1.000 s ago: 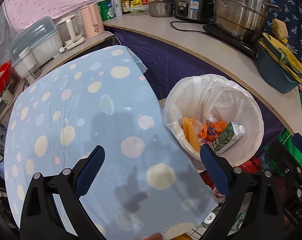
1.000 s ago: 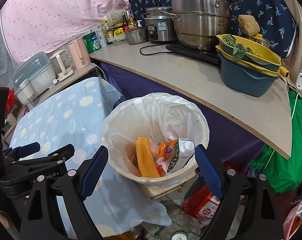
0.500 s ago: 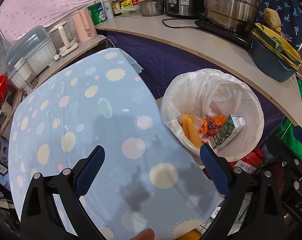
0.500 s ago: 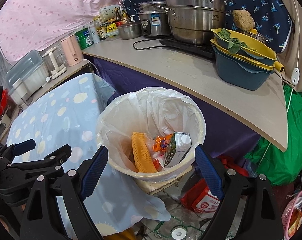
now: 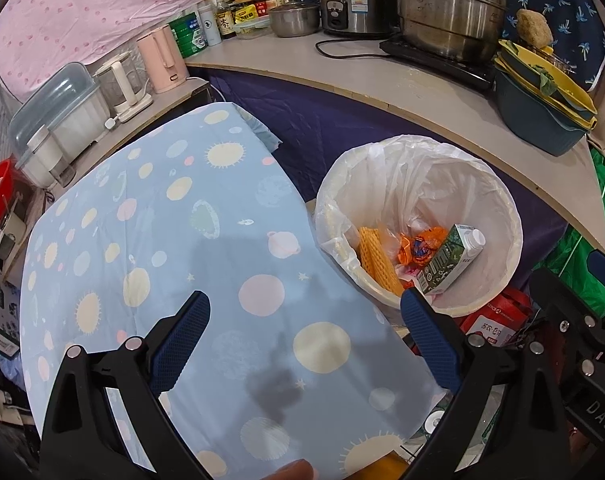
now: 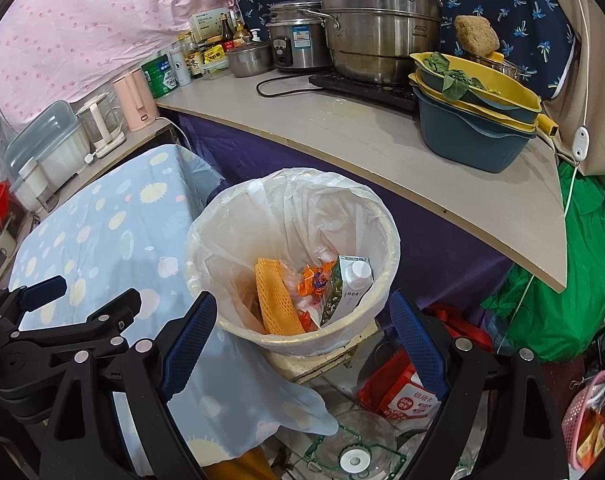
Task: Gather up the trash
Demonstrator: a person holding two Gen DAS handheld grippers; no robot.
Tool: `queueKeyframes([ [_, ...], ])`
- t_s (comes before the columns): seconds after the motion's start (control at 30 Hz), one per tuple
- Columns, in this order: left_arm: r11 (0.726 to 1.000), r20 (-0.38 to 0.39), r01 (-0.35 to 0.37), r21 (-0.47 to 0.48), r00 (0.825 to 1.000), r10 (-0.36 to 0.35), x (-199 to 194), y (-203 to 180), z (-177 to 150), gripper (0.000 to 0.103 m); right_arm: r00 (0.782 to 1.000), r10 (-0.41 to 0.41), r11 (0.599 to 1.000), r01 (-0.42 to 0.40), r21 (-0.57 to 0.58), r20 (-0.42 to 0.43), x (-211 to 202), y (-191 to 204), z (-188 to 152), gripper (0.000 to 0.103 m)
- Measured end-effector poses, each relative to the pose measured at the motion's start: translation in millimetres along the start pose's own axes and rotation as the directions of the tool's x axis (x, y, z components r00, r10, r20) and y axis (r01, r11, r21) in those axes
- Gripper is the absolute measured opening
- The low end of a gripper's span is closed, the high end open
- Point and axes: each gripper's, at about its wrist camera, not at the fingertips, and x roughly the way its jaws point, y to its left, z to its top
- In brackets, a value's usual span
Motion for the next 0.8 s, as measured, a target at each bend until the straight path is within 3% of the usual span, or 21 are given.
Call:
queueKeyframes([
  [0.8,1.0,-0.008,0.001,-0.025,1.0,-0.001,4.2,6.9,-1.7,0.092,0.999,-0.037,0.999,0.037,-0.016,-0.002,5.7,10.7,0.4,0.085],
])
